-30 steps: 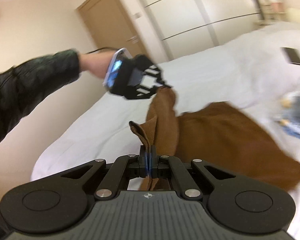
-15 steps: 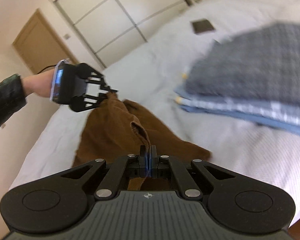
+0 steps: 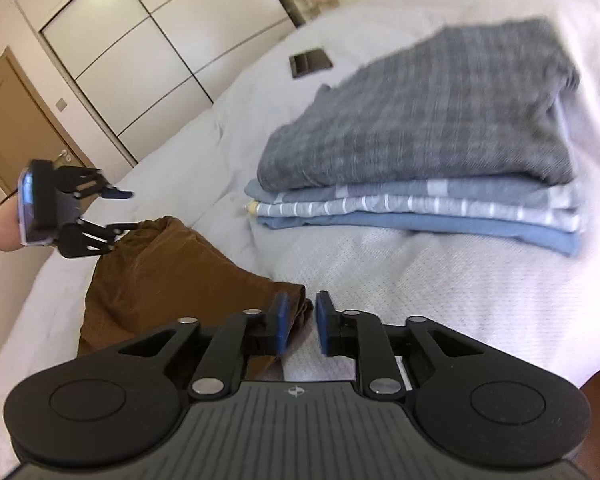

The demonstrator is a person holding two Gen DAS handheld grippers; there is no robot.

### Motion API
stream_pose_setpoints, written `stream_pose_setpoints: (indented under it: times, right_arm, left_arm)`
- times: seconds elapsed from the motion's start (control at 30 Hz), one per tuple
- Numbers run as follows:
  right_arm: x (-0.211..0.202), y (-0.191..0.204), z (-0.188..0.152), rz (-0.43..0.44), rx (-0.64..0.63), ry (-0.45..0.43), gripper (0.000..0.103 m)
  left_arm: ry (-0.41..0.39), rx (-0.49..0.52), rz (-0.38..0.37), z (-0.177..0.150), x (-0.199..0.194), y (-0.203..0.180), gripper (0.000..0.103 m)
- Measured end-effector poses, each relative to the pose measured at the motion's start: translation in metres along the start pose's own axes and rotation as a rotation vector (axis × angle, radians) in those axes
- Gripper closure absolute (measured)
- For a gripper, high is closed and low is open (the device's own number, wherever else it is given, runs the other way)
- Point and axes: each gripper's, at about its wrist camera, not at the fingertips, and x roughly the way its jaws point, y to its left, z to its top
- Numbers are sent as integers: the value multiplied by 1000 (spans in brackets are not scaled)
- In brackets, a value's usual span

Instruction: Fold clothes

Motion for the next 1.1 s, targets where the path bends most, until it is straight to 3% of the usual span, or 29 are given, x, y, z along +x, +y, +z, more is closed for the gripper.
stream_pose_setpoints:
  times: [0.07, 0.2, 0.43, 0.53, 0.67, 0.8, 0.83, 0.87, 0.97, 1.1]
  right_arm:
    - [-7, 8, -6, 23, -17, 6, 68]
    - [-19, 35, -23, 98, -104, 43, 68]
    - [-35, 103, -84, 206, -537, 121, 62]
    - [-36, 128, -114, 223, -681, 140, 61]
    - [-34, 159, -151, 246, -898, 138, 53]
    - [-19, 183, -183, 176, -1115, 116, 53]
    - [-15, 187, -187, 149, -1147, 116, 57]
    - [-11, 190, -189, 125, -1174, 120, 73]
    - [-10, 190, -179, 91, -1168, 117, 98]
    - [-26, 185, -150, 83, -1064, 84, 100]
  left_arm:
    - [-39, -139, 2, -13, -30, -3, 53]
    - [-96, -449, 14, -51, -94, -28, 39]
    - [-71, -940, 30, -124, -175, -107, 38]
    - [-66, -1091, 35, -136, -199, -147, 35]
    - [-94, -1234, 14, -135, -217, -192, 34]
    - [-117, -1296, -2, -128, -222, -219, 32]
    - [-117, -1304, -5, -126, -221, -223, 32]
    - [-117, -1312, -7, -125, -220, -227, 32]
    - [-122, -1324, -13, -118, -217, -232, 32]
    - [-165, -1360, -34, -106, -207, -225, 32]
